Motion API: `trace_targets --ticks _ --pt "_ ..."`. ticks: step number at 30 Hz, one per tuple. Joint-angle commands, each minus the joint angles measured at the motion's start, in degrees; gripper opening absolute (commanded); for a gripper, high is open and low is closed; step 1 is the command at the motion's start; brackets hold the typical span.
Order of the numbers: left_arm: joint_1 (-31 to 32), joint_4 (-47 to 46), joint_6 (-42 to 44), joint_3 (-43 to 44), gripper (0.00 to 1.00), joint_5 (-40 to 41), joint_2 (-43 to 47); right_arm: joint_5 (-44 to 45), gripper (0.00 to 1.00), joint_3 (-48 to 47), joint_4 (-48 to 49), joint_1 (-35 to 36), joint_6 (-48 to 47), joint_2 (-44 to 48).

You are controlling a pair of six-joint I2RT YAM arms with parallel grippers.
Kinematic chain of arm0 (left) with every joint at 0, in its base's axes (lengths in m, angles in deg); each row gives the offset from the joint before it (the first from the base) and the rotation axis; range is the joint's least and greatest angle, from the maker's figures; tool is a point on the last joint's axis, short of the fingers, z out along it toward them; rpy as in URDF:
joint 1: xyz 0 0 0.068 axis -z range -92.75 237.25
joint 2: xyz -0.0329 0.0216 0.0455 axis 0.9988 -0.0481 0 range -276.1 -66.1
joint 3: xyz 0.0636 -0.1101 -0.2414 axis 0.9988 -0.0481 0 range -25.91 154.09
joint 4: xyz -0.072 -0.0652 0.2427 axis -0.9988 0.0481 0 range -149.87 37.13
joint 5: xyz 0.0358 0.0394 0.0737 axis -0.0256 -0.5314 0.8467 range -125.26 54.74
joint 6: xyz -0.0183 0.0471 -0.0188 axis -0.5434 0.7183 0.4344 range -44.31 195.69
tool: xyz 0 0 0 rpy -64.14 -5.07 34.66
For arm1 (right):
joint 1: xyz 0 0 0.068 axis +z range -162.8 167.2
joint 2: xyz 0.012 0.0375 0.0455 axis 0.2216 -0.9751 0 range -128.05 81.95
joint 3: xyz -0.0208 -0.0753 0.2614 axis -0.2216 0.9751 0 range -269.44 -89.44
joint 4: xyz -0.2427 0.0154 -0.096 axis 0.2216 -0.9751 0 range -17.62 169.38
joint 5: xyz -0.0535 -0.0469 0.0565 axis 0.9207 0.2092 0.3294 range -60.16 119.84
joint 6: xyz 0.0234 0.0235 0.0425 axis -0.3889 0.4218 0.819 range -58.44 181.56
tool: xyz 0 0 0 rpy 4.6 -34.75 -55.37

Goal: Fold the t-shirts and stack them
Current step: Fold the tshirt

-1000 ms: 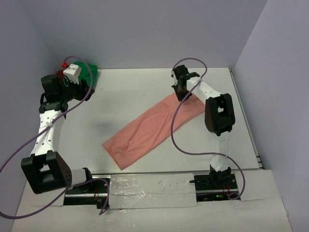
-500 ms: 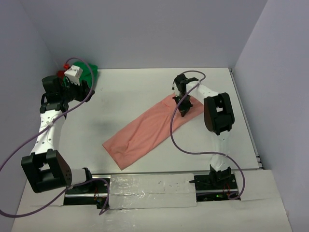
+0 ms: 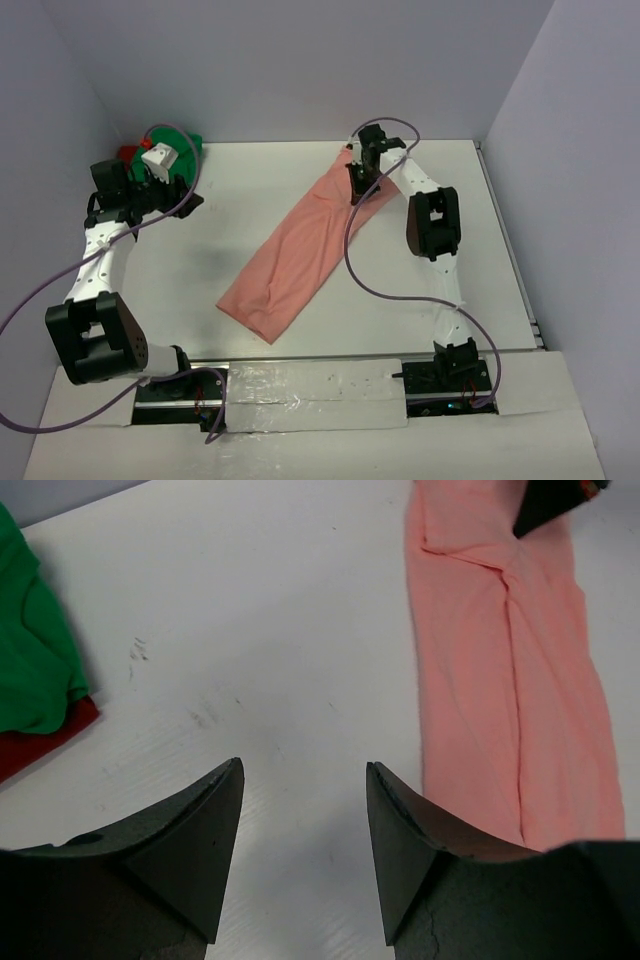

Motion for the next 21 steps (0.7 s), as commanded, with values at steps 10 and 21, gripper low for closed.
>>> trace_targets --ticks 10,21 --pt "-1.2 4.3 4.0 1.4 0.65 -10.8 0.6 -6.9 0.0 -3.8 20.7 7.0 -2.5 1.1" --pt "-1.2 -1.3 1.8 -4.2 0.67 -10.5 5.1 -5.4 0.0 28.2 29.2 17.1 -11.3 32.0"
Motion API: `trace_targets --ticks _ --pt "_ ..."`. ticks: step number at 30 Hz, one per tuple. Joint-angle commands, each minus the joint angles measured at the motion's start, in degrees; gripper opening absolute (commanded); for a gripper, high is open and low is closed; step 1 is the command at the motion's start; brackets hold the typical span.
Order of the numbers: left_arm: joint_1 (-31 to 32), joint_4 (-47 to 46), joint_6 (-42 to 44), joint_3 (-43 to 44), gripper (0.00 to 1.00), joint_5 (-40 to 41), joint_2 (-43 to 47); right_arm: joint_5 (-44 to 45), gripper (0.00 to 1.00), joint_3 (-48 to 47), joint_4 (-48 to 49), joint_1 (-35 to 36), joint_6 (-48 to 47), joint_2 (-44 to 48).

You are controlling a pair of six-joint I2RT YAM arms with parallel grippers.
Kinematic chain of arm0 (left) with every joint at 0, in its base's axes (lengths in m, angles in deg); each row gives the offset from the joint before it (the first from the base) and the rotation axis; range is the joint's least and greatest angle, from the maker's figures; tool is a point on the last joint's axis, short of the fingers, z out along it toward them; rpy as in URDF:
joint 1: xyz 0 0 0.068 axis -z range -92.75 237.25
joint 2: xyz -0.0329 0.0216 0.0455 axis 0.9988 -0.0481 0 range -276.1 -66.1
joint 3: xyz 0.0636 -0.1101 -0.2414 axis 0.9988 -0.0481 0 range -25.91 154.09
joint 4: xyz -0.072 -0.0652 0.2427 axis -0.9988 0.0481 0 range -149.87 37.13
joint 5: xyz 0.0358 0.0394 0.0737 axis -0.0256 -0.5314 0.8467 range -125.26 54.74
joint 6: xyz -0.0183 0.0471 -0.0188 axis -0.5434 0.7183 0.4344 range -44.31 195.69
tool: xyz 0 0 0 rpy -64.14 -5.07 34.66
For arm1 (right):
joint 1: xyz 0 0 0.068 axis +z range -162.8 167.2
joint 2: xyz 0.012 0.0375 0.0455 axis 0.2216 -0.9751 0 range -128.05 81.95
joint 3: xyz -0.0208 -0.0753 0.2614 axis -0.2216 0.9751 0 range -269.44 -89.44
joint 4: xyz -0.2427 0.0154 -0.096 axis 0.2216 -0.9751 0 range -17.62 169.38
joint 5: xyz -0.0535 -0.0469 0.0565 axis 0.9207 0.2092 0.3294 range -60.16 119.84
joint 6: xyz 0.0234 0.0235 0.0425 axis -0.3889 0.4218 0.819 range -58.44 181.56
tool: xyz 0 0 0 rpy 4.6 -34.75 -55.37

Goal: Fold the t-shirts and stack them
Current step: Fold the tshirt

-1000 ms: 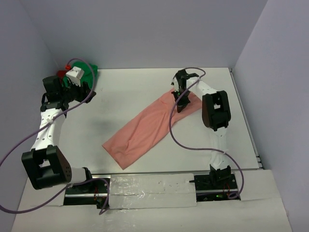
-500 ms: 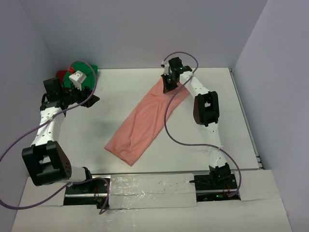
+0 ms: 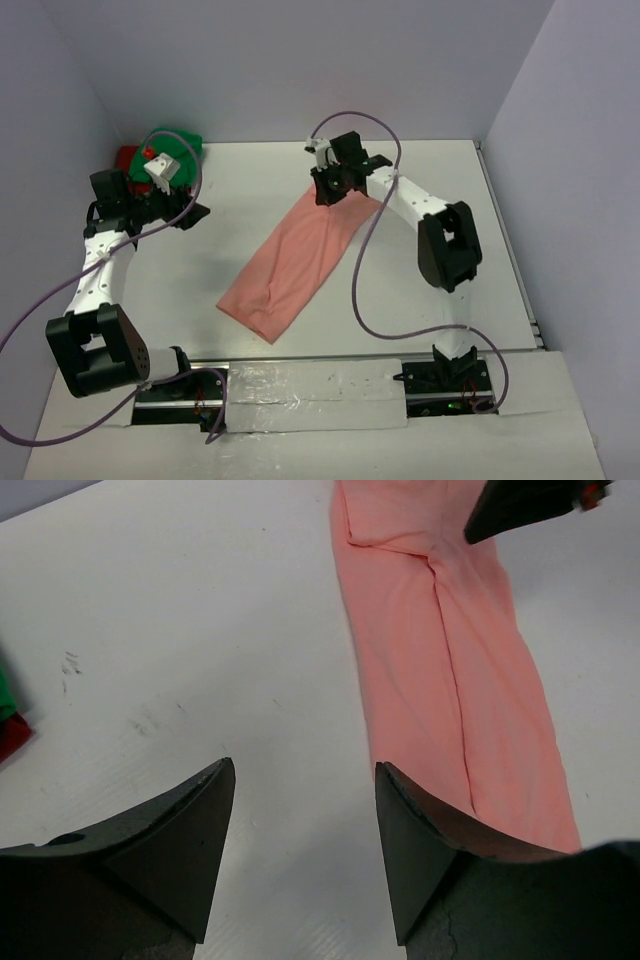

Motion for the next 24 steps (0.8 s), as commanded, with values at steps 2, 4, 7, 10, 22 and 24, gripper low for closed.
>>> trace_targets --ticks 2,4,7,10,22,24 --pt "-0.4 -4.4 -0.9 -1.8 0.68 -1.8 2.0 0.1 0.0 2.6 2.8 7.4 -3.7 10.2" --pt "-0.4 -6.2 -2.5 -2.1 0.68 -0.6 1.9 -2.8 0.0 2.7 -0.9 9.4 -2.5 9.1" --pt "-0.4 -6.3 -3.0 -2.1 0.68 -0.6 1.2 -4.7 0.0 5.1 -1.6 11.8 -1.7 8.1" --pt "-0.4 -8.1 -4.4 -2.8 0.69 1.3 1.1 -4.9 0.0 7.5 -1.0 14.5 -1.5 7.5" --pt "-0.4 -8.4 -3.7 -3.0 0.69 3.0 1.3 -8.3 0.0 11.9 -6.5 23.4 -1.9 2.1" --pt "-0.4 -8.8 -3.5 -3.1 0.69 3.3 1.3 -8.8 0.0 12.9 -5.9 25.5 -1.6 2.4"
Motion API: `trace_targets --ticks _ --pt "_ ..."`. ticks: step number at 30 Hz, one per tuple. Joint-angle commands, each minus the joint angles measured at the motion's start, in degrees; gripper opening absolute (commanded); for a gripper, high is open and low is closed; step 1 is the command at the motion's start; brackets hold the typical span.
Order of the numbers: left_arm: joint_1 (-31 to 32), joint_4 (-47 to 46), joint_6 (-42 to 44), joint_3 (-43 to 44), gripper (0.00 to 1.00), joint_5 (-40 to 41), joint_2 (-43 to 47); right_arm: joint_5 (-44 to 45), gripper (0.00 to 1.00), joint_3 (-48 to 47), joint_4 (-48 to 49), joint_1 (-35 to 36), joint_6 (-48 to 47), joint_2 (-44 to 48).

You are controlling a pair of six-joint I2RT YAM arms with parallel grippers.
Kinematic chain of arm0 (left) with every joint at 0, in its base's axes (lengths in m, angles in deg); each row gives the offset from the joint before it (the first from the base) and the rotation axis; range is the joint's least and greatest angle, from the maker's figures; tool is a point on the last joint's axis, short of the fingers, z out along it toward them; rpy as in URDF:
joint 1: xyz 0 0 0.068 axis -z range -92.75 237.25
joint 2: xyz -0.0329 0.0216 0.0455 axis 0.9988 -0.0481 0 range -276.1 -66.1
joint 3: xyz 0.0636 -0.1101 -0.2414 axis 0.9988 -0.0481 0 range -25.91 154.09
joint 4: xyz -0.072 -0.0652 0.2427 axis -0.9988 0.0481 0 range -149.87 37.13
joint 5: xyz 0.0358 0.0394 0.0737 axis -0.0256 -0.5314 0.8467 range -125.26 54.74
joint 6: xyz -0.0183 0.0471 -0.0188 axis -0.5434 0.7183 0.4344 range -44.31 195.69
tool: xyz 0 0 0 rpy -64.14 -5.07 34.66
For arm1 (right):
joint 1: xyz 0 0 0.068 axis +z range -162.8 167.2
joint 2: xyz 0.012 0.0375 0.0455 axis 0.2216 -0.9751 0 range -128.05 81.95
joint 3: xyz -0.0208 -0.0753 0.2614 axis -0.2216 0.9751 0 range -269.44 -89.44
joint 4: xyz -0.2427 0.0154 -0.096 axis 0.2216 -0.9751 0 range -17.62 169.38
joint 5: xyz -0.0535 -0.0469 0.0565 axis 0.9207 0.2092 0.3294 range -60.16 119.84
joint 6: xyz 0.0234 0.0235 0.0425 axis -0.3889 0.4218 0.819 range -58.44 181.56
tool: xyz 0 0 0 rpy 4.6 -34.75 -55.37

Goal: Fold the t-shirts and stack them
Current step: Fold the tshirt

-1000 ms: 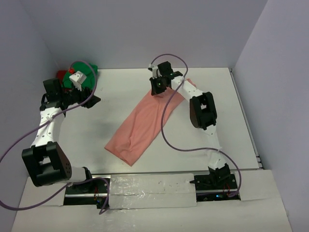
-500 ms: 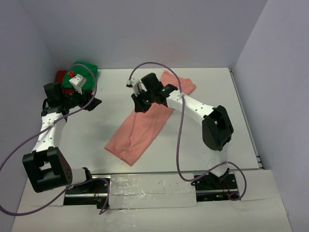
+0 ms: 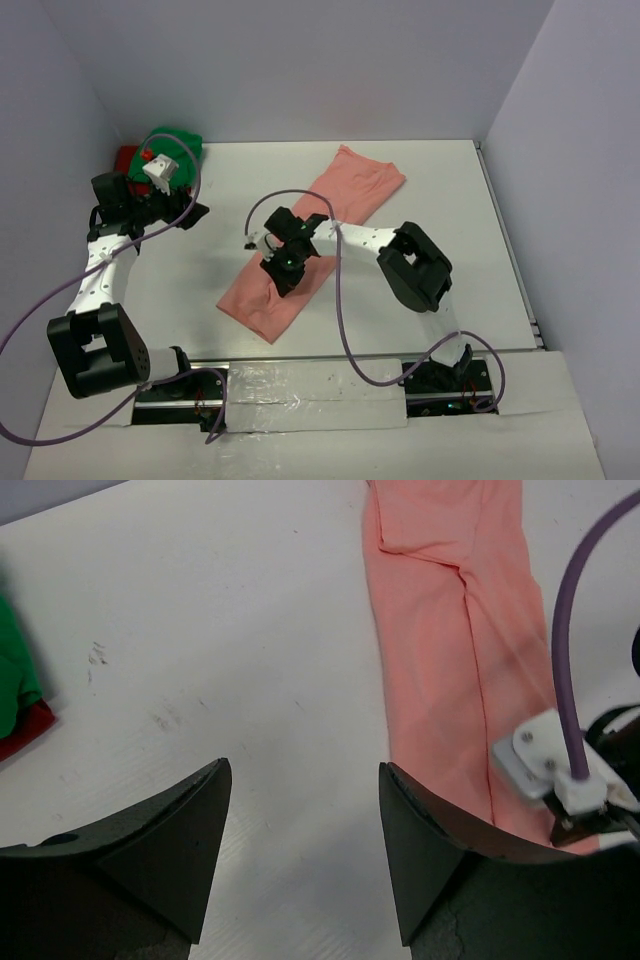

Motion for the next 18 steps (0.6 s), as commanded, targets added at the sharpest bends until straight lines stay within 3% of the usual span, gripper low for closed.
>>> trace_targets --ticks 1,7,11,13,18 --pt "-0.4 -2.5 0.1 0.3 0.7 0.0 0.7 -2.4 0.0 1.1 0.4 3.0 0.4 1.8" --pt "-0.4 -2.4 0.4 0.2 0.7 0.7 1.4 0.7 0.0 0.0 -2.0 6.4 -0.2 -1.3" --pt "-0.4 -2.0 1.1 0.2 0.69 1.0 1.9 7.6 0.0 -3.6 -14.2 6.9 -2.2 -6.8" --pt "-0.4 -1.9 1.1 0.1 0.7 1.0 2.1 13.4 0.0 -2.1 -16.7 6.9 -2.3 -7.2" --pt "-0.4 -2.1 1.4 -0.1 0.7 1.3 2.7 17.1 0.0 3.5 -17.7 7.2 -3.2 -4.8"
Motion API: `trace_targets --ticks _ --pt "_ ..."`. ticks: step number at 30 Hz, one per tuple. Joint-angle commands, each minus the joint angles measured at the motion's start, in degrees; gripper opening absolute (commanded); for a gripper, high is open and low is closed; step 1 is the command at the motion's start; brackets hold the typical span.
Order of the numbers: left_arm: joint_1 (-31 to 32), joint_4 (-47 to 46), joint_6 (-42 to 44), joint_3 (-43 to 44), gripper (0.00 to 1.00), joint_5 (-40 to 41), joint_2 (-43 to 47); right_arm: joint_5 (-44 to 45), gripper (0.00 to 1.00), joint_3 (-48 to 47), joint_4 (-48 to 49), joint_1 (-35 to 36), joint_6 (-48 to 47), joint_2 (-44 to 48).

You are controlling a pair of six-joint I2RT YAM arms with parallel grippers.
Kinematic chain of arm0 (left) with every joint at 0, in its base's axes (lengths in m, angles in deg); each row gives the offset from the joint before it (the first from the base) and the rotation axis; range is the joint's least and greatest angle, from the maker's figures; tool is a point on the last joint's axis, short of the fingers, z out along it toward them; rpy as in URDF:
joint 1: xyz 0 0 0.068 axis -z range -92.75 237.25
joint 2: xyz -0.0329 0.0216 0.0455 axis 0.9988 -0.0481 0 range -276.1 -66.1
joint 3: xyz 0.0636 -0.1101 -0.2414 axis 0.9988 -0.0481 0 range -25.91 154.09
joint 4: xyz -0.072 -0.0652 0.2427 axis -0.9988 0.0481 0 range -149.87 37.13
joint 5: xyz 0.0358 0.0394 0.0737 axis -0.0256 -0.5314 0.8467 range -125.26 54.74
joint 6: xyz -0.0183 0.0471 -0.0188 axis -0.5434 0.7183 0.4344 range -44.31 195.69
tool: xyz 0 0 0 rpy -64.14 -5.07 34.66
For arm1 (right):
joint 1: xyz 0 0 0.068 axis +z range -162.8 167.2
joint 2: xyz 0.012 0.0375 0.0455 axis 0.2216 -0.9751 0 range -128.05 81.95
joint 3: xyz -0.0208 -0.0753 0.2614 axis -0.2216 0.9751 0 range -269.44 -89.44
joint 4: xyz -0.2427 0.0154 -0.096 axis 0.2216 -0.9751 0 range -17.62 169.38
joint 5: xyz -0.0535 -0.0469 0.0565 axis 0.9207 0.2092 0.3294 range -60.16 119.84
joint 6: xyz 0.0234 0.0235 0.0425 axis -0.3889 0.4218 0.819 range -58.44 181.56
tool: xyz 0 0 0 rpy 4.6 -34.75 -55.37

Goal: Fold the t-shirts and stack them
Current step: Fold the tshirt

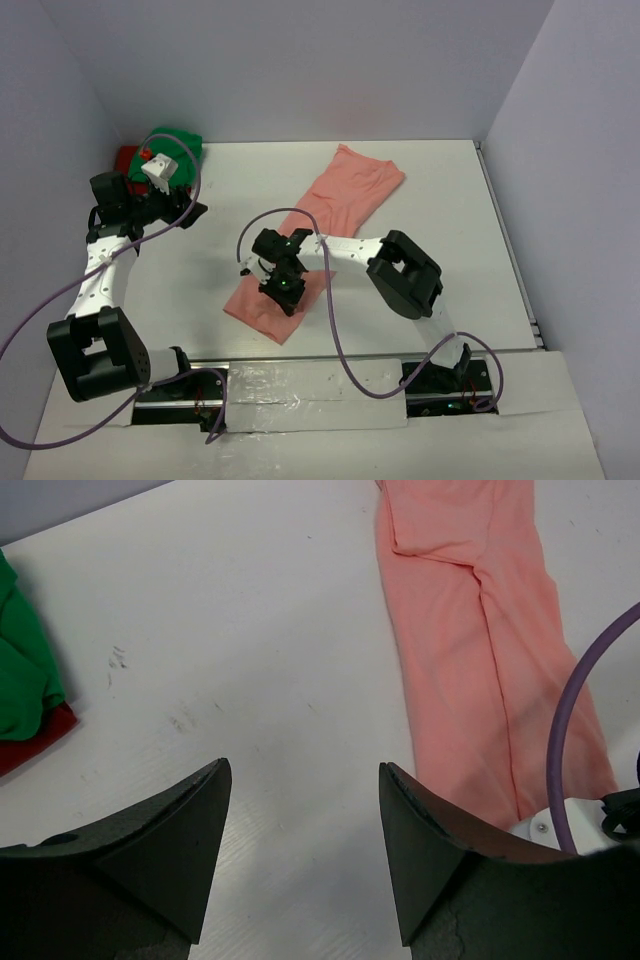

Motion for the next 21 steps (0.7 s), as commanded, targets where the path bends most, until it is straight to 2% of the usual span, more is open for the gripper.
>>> trace_targets --ticks 1,6,11,15,19,21 --pt "-0.4 -1.7 0.9 -0.2 0.7 -0.1 1.9 12.4 0.0 6.6 -8.9 0.0 -3.3 -1.7" --pt "-0.4 -0.6 1.7 0.0 0.7 -0.5 2.1 23.4 0.0 14.1 -9.6 -0.5 -7.3 2.3" --pt "-0.4 -0.7 1.6 0.0 0.7 -0.8 2.4 30.9 0.0 22.4 -14.2 -3.2 -10.3 5.6" --pt "-0.4 -0.4 1.5 0.4 0.7 -1.5 2.4 38.6 0.0 27.8 -15.5 -8.3 -11.3 9.5" --pt "-0.4 -0.6 1.1 0.7 0.7 -2.3 2.3 42.8 0.0 30.4 -16.9 -16.3 -12.1 13.6" --pt "-0.4 -0.5 1.1 0.8 0.7 -2.7 2.1 43.6 0.0 30.5 -16.4 -17.7 -11.9 15.4"
